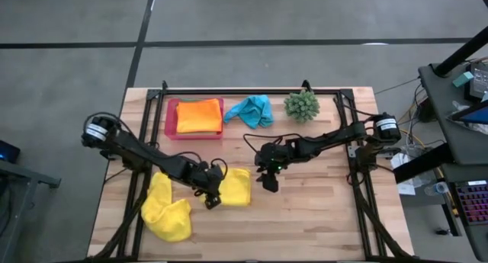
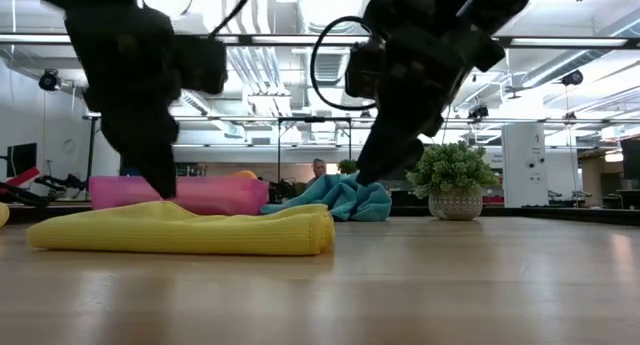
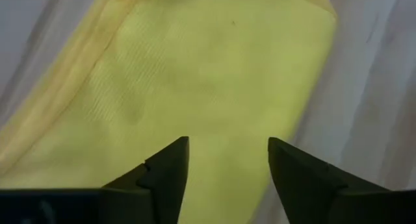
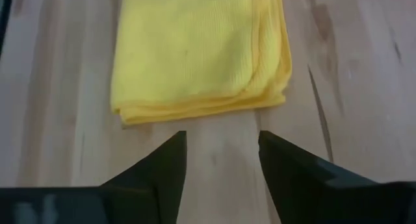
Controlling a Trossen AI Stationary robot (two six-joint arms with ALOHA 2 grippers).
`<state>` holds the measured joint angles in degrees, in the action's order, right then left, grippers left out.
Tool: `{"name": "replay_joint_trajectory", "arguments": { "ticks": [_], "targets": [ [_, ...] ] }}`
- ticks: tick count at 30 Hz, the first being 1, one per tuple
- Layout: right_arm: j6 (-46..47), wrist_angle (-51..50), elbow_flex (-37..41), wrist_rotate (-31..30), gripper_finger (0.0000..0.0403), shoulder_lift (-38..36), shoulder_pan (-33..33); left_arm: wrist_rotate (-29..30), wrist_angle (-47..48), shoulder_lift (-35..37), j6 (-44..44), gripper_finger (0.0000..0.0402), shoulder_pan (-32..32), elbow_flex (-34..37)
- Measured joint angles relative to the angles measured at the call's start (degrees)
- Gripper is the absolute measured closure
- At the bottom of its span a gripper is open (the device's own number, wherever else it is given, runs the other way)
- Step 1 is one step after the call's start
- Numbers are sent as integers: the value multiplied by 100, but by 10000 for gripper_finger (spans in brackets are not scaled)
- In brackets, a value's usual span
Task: Fold microfiber towels
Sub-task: Put the yellow towel into the bin
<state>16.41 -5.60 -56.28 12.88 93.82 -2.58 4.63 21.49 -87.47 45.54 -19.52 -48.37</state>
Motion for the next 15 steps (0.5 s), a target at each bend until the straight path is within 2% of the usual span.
{"name": "replay_joint_trajectory", "arguments": {
  "ticks": [3,6,9,13,15],
  "targets": [
    [-94,-13,12,0,233,0,12,272,-841,-244,-129,238,126,286],
    [-200,-7,13,0,238,0,30,499,-1240,-555,-137,265,260,340],
    [-261,-7,16,-93,238,0,50,663,-1421,-899,-239,291,394,225],
    [-241,17,12,-94,239,0,87,1369,-1441,-1259,-282,322,669,-106],
    [-28,21,10,-94,239,-2,135,1356,-1347,-1247,-452,333,831,-215]
  ]
}}
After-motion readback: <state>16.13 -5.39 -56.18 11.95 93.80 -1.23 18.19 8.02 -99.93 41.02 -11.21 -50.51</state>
